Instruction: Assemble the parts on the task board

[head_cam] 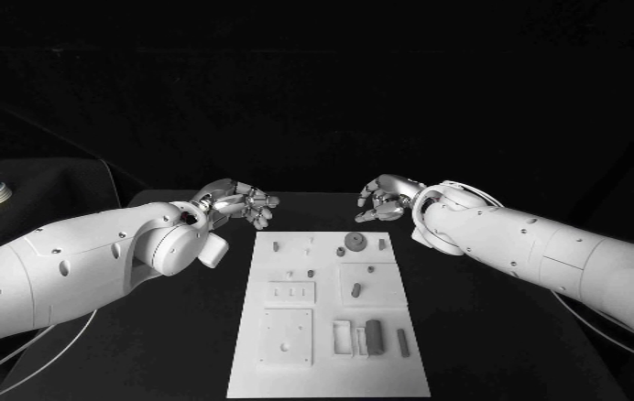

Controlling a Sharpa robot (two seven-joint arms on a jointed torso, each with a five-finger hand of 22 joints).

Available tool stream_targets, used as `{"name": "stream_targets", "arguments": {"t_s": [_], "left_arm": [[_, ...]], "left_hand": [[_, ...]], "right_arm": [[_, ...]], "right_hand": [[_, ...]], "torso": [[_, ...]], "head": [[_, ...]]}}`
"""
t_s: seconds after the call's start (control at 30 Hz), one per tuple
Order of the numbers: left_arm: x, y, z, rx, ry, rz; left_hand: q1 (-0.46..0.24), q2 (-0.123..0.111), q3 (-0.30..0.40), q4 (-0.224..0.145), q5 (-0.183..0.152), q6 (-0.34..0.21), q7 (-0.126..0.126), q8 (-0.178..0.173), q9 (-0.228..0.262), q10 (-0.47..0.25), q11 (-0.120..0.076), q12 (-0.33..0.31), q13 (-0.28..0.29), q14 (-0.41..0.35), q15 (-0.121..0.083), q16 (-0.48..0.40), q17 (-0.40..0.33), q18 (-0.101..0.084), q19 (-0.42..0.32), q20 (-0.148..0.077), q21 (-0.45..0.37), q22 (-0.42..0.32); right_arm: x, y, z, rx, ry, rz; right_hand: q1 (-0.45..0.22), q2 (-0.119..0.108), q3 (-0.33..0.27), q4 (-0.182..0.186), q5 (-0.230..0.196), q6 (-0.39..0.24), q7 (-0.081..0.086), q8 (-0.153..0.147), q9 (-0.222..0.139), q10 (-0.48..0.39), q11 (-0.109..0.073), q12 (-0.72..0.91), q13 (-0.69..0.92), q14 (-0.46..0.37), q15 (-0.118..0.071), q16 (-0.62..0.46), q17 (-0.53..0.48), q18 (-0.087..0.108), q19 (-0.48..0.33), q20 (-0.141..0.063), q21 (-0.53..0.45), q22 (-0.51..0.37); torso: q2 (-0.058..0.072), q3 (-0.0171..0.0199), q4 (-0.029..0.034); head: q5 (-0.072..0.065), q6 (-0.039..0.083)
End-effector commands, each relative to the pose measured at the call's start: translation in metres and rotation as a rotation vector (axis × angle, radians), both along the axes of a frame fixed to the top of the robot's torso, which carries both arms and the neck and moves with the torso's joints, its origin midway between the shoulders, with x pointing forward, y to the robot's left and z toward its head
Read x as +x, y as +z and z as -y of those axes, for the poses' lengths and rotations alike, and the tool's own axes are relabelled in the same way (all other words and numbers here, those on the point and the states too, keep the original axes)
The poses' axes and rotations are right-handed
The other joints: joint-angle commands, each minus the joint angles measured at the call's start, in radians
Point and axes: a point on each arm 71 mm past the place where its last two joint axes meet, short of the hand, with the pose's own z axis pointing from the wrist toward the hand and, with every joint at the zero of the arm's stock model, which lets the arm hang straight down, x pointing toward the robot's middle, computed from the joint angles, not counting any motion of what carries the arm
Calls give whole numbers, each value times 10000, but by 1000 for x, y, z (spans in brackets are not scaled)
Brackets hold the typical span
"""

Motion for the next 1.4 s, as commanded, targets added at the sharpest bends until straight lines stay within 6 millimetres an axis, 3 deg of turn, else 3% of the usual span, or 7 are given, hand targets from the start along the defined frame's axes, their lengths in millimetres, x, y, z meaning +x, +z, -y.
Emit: {"name": "stream_targets", "arguments": {"t_s": [0.03, 0.2, 0.43, 0.6, 0.8, 0.9, 1.4], "left_arm": [[-2, 5, 5, -126, -161, 276], [-2, 10, 10, -191, -259, 396], [-3, 13, 13, -273, -263, 410], [-3, 17, 10, -315, -173, 445], [-2, 21, 10, -363, -100, 544], [-3, 22, 10, -383, -132, 552], [-2, 29, 8, -424, -54, 629]], "left_hand": [[24, -84, 28, 37, 24, 81, -13, -47, -4, 51, 6, 35, 4, 57, 0, 31, 19, 153, 67, 26, 20, 0], [8, -103, 20, 52, 23, 84, -11, -51, -5, 50, 9, 31, 3, 58, 3, 27, 22, 151, 71, 30, 18, -2], [-21, -125, 8, 78, 21, 85, -8, -58, -6, 47, 13, 24, 0, 57, 6, 19, 27, 147, 76, 37, 15, -6], [-37, -136, 3, 93, 21, 84, -7, -64, -8, 44, 15, 19, -2, 55, 9, 14, 30, 145, 78, 40, 12, -8], [-43, -141, 1, 98, 22, 83, -7, -67, -9, 41, 16, 16, -4, 54, 9, 12, 31, 145, 79, 41, 11, -9], [-44, -142, 1, 100, 22, 82, -7, -68, -9, 40, 16, 14, -4, 55, 9, 11, 32, 145, 80, 41, 11, -10], [-52, -145, 3, 114, 26, 74, -5, -79, -13, 22, 21, -2, -11, 57, 9, 7, 36, 145, 87, 43, 10, -12]], "right_arm": [[0, -2, -13, -1374, 273, 566], [-3, -11, -27, -2119, 340, 559], [-9, -29, -31, -2541, 453, 217], [-13, -37, -35, -2601, 560, 95], [-12, -38, -31, -2792, 376, 254], [-11, -38, -28, -2809, 255, 329], [-10, -39, -28, -2801, 185, 482]], "right_hand": [[77, -13, -134, 26, 9, 19, 7, -30, -43, 26, -170, 726, 521, 100, -212, 753, 498, 180, 249, -82, 432, 182], [-200, -274, -399, 173, 8, -109, -20, -47, -129, 101, -394, 1924, 1348, 374, -448, 1980, 1220, 373, 658, -217, 1205, 505], [-203, -320, -429, 184, 9, -204, -36, -57, -181, 139, -487, 2447, 1696, 493, -527, 2553, 1545, 464, 819, -274, 1562, 659], [-161, -296, -412, 172, 12, -273, -46, -75, -207, 133, -509, 2610, 1807, 515, -546, 2740, 1655, 493, 859, -291, 1672, 707], [-144, -273, -404, 172, 12, -293, -48, -67, -222, 130, -530, 2769, 1915, 540, -563, 2921, 1759, 519, 898, -305, 1781, 756], [-142, -272, -404, 172, 12, -293, -45, -64, -224, 129, -534, 2795, 1932, 544, -566, 2950, 1775, 523, 904, -308, 1799, 764], [11, -138, -315, 121, 21, -217, -64, -3, -222, 114, -573, 3019, 2083, 557, -592, 3194, 1914, 571, 941, -333, 1951, 832]], "torso": [[339, -100, 154], [558, -165, 226], [831, -312, 371], [981, -376, 438], [1104, -409, 464], [1095, -418, 475], [1172, -397, 470]], "head": [[-56, 134], [-114, 197], [-163, 311], [-151, 344], [-208, 400], [-218, 372], [-147, 331]]}}
